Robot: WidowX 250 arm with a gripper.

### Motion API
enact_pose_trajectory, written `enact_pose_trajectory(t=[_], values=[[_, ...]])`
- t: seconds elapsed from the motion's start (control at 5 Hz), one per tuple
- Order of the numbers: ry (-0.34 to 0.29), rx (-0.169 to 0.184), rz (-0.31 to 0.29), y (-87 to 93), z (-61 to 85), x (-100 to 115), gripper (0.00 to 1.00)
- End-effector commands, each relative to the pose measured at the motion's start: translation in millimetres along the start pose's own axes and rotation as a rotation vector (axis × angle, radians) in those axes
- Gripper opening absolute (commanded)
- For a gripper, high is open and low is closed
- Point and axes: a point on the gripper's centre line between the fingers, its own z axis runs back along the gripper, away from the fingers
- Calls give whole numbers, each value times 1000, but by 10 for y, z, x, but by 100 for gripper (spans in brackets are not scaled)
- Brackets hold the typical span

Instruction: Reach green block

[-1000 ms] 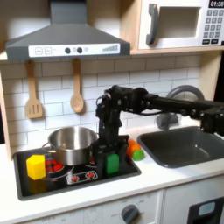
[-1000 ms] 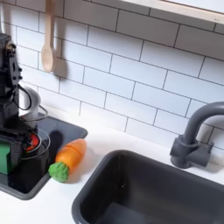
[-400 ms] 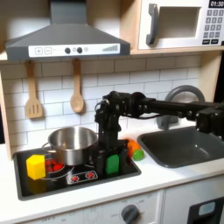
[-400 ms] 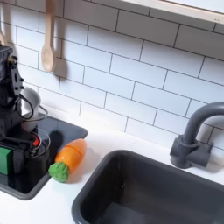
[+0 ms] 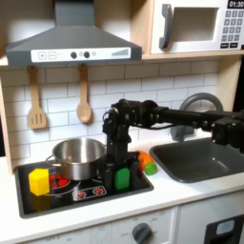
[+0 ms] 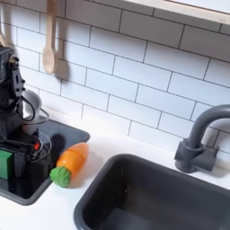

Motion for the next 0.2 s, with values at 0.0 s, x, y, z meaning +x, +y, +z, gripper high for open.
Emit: enact_pose_trajectory(t=[0.0], values=[[0,0,0,0,0,0,100]])
